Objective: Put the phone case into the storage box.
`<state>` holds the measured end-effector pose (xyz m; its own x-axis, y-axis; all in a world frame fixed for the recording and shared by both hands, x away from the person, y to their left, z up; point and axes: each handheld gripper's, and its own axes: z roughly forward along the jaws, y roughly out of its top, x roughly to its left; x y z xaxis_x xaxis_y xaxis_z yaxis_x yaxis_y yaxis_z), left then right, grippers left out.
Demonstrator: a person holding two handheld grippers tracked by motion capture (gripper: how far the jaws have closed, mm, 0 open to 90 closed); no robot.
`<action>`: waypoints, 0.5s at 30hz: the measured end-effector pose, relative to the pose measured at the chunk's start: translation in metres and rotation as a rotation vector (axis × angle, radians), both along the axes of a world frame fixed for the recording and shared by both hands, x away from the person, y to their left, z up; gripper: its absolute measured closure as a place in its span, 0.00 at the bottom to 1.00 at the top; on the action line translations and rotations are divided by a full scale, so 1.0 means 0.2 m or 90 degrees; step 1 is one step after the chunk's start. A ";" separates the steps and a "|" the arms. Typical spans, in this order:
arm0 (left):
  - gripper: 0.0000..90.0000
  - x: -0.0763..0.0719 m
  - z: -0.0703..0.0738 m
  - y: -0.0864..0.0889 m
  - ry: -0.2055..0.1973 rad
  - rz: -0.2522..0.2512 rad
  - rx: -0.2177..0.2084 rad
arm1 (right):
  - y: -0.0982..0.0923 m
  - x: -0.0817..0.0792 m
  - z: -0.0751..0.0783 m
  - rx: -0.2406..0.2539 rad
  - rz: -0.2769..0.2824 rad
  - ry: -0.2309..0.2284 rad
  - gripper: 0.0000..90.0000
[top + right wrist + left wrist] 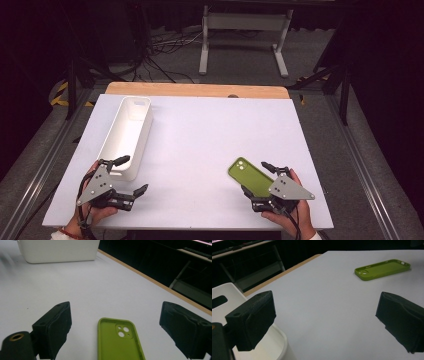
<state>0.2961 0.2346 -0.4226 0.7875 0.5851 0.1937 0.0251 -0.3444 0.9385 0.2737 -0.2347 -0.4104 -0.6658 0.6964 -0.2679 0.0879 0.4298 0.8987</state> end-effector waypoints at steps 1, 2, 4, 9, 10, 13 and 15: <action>0.04 0.00 0.00 0.00 -0.001 0.000 -0.001 | 0.00 0.00 0.00 -0.002 -0.002 0.002 0.13; 0.04 0.00 0.00 0.00 -0.001 -0.001 -0.004 | 0.00 0.00 0.00 -0.005 -0.007 0.004 0.13; 0.04 -0.01 0.00 -0.01 0.005 -0.002 -0.007 | -0.01 0.01 -0.01 -0.007 -0.009 0.009 0.13; 0.04 -0.01 -0.01 -0.01 0.009 -0.012 -0.004 | -0.02 0.03 0.01 -0.009 -0.010 0.042 0.13; 0.04 -0.01 -0.01 -0.02 0.007 -0.012 -0.002 | -0.02 0.04 0.01 -0.013 -0.009 0.046 0.13; 0.04 0.00 -0.01 -0.02 0.006 -0.013 -0.003 | -0.02 0.07 0.03 -0.019 -0.016 0.062 0.15; 0.04 0.00 -0.01 -0.02 0.005 -0.015 0.007 | -0.02 0.09 0.04 -0.025 -0.023 0.077 0.15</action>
<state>0.2952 0.2315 -0.4247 0.8024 0.5643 0.1942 0.0237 -0.3552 0.9345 0.2920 -0.2385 -0.4019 -0.6701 0.7104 -0.2151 0.2103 0.4596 0.8629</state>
